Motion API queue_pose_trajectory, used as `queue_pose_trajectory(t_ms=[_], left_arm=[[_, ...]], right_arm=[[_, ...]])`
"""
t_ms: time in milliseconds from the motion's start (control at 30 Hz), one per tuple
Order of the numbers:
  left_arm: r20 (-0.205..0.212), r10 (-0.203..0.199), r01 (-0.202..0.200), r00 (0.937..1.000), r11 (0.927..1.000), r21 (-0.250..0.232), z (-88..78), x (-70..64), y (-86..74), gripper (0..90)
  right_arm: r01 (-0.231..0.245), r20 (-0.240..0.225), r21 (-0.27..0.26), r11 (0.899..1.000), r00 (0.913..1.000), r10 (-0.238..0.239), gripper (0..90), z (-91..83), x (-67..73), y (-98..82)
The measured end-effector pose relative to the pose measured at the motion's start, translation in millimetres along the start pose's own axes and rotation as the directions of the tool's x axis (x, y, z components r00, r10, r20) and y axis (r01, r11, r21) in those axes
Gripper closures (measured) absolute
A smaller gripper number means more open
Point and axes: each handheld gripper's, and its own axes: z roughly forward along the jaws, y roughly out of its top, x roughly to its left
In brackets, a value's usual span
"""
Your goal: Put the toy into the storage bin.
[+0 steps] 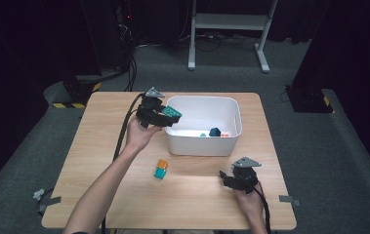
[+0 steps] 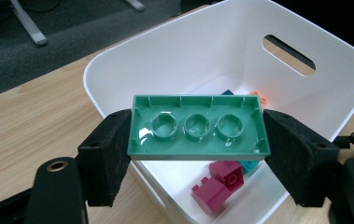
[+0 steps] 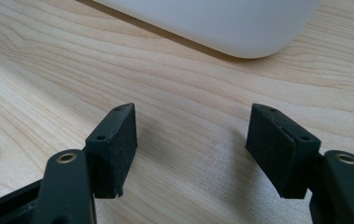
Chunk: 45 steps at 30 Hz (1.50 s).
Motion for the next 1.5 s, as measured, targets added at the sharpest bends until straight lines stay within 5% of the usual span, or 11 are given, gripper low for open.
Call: queue_pose_trajectory(t_ms=[467,733,1500], left_arm=[[-0.003,0.04,-0.039,0.9992,0.9985,0.039,17.6,-6.5,0.5,26.9],[0.005,0.041,-0.041,0.9991,0.9989,0.02,16.7,-8.6,1.5,20.1],[-0.015,0.043,-0.043,0.999,0.9982,-0.042,-22.5,-7.3,-18.1,17.9]], right_arm=[[0.001,0.0,0.0,1.0,1.0,-0.001,33.3,0.0,-0.1,0.0],[0.001,-0.001,0.0,1.0,1.0,-0.001,33.3,0.0,-0.1,0.0],[0.0,0.0,0.0,1.0,1.0,0.0,33.3,0.0,0.0,0.0]])
